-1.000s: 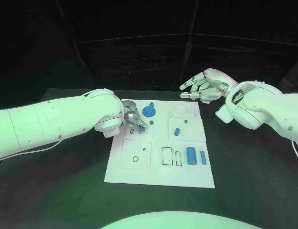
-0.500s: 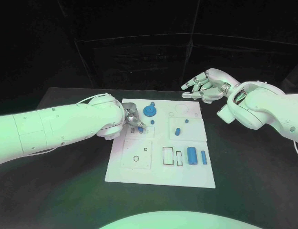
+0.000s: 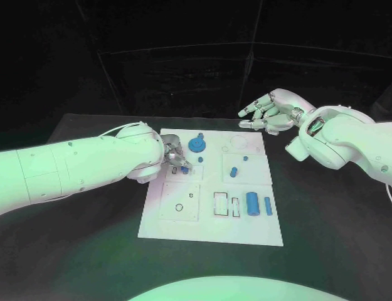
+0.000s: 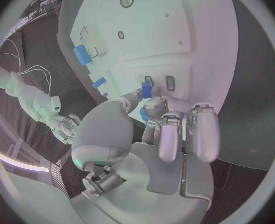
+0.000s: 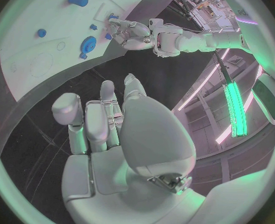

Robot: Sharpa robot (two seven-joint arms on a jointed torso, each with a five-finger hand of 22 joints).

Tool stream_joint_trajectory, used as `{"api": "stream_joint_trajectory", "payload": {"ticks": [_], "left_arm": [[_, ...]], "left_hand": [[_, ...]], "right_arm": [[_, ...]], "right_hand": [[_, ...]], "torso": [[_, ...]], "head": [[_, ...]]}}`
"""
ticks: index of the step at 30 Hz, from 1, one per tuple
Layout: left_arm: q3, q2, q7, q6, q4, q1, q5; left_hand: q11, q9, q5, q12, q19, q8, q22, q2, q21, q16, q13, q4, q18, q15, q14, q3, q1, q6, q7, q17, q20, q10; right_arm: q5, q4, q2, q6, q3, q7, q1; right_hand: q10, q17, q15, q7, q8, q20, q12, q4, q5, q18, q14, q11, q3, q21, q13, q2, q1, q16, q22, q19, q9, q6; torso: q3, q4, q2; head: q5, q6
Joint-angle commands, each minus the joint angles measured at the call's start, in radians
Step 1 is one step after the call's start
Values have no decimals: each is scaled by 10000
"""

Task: Assemble the parts on the task board

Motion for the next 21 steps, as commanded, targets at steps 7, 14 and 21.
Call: {"api": "stream_joint_trajectory", "payload": {"ticks": [7,14,21], "left_arm": [[-15,-38,-220,655,40,-17,-143],[-14,-44,-273,762,54,-18,-142],[-14,-30,-302,773,25,-19,-142]], "left_hand": [[11,24,27,77,277,80,170,3,9,32,48,-1308,-103,-29,1039,1410,63,-7,-62,2634,20,99],[11,25,28,78,277,81,171,2,9,32,49,-1309,-103,-29,1039,1412,62,-6,-62,2634,20,100],[0,64,22,94,275,136,164,-64,0,32,54,-1278,-101,-40,1039,1444,-31,40,-80,2634,10,130]], "right_arm": [[-32,1,9,106,7,107,19],[-32,-8,23,128,7,115,19],[-32,-18,36,133,6,123,19]], "right_hand": [[40,-16,-75,-37,42,-52,-33,26,57,129,50,-31,-58,-56,-8,97,-17,-55,-15,3,15,17],[40,-16,-75,-37,42,-52,-33,26,57,129,50,-31,-58,-56,-8,97,-17,-55,-15,3,15,17],[40,-16,-75,-37,42,-52,-33,26,57,129,50,-31,-58,-56,-8,97,-17,-55,-15,3,15,17]], "torso": [[1,4,0],[-3,2,0],[4,-2,0]], "head": [[8,-21],[17,-29],[20,-44]]}}
